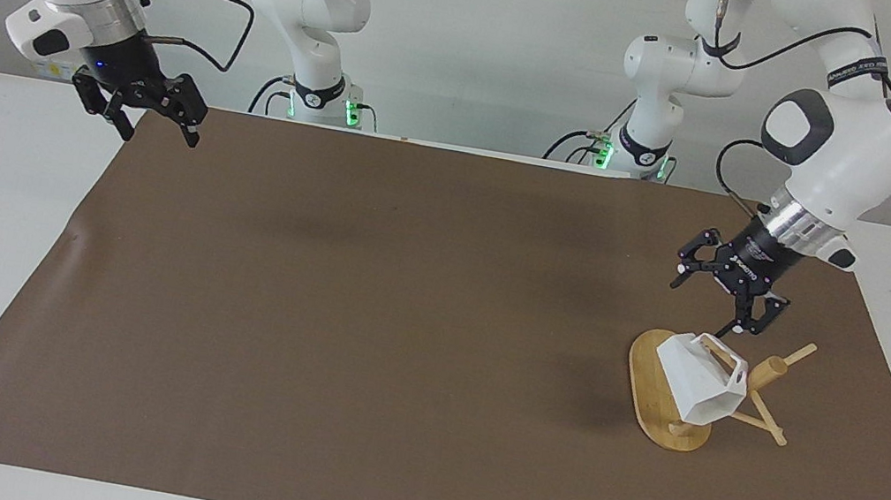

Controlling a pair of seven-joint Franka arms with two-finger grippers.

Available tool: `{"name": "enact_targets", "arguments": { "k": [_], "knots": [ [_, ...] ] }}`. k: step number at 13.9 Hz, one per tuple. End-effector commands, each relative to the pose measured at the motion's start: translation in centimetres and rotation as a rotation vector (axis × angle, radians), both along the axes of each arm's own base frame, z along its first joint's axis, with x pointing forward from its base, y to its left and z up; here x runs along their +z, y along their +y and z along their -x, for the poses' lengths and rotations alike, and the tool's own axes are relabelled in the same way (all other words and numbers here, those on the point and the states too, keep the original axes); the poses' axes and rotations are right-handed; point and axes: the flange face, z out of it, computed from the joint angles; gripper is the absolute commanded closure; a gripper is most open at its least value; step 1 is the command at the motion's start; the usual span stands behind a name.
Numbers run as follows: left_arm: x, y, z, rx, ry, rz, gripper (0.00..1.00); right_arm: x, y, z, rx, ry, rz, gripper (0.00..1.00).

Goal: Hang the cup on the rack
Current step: 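Open the left gripper and withdraw it from the cup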

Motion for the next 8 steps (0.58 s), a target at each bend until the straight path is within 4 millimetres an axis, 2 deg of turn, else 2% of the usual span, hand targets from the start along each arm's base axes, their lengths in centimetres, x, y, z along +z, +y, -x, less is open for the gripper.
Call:
{"name": "enact_targets", "arguments": {
  "k": [1,4,8],
  "knots": [
    [2.0,-0.3,1.4,-0.341,-0.033,-0.052,0.00,-0.1,-0.3,0.5,-0.063,-0.009,0.021,0.00],
    [2.9,0.5,1.9,-0.683,-0.065,-0.174,0.00,-0.1,-0.3,0.5,-0.076,-0.009,0.021,0.00],
    [4.2,1.7,2.1,-1.008,-0.121,-0.221,0.00,-0.1,-0.6,0.5,-0.076,-0.011,0.021,0.00]
  ]
}}
